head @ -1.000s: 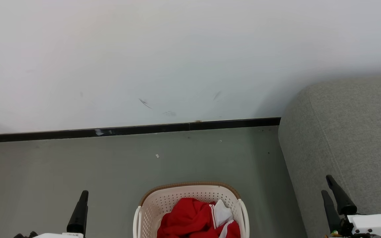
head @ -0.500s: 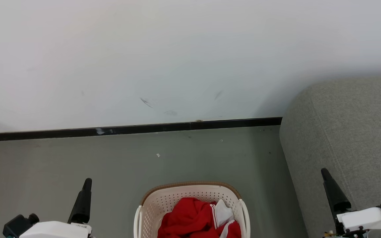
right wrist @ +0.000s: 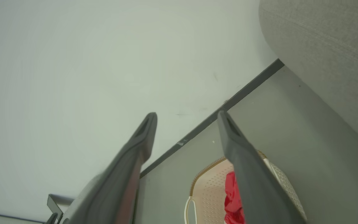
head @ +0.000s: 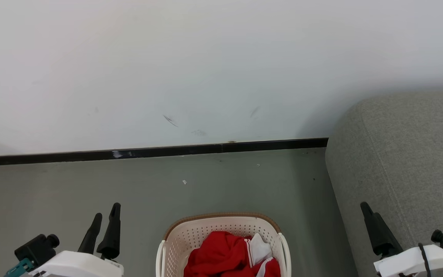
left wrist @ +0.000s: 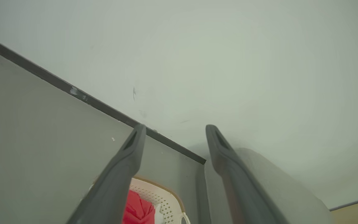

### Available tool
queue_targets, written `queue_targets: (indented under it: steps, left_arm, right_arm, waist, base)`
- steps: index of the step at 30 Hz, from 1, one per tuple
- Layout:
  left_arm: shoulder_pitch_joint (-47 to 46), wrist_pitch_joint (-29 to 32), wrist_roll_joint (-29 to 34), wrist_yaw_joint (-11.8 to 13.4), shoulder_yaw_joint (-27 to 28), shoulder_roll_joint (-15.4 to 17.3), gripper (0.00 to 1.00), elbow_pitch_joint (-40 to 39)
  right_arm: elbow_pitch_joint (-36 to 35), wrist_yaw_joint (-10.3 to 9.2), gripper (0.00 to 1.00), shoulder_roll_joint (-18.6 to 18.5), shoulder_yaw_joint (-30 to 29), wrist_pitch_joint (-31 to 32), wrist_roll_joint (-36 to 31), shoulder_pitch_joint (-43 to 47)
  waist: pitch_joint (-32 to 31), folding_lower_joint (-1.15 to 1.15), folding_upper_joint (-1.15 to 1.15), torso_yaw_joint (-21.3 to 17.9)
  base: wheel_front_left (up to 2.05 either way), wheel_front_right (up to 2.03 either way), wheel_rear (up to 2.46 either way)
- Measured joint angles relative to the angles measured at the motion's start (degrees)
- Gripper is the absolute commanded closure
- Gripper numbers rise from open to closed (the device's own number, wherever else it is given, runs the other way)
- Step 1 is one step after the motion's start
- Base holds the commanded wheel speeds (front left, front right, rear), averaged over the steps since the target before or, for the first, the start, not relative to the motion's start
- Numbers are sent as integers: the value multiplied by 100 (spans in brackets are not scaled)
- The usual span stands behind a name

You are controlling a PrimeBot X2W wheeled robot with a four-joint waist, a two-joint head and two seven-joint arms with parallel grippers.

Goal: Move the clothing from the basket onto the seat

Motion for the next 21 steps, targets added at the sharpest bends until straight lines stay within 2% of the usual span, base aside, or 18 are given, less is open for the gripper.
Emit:
queue_targets:
  steps: [13,21]
  left_arm:
    - [48,-261,1383,370,-374,46,0,-88]
    - [74,-428,1991,559,-501,30,0,-66]
  right_arm:
    - [-53,2,0,160,-24,-134,-1539,117]
    - [-163,3,0,225,-146,-241,-2377,119]
  waist:
    - [26,-31,0,-3]
    - [44,-39,0,-10]
  base:
    - [0,0,0]
    - [0,0,0]
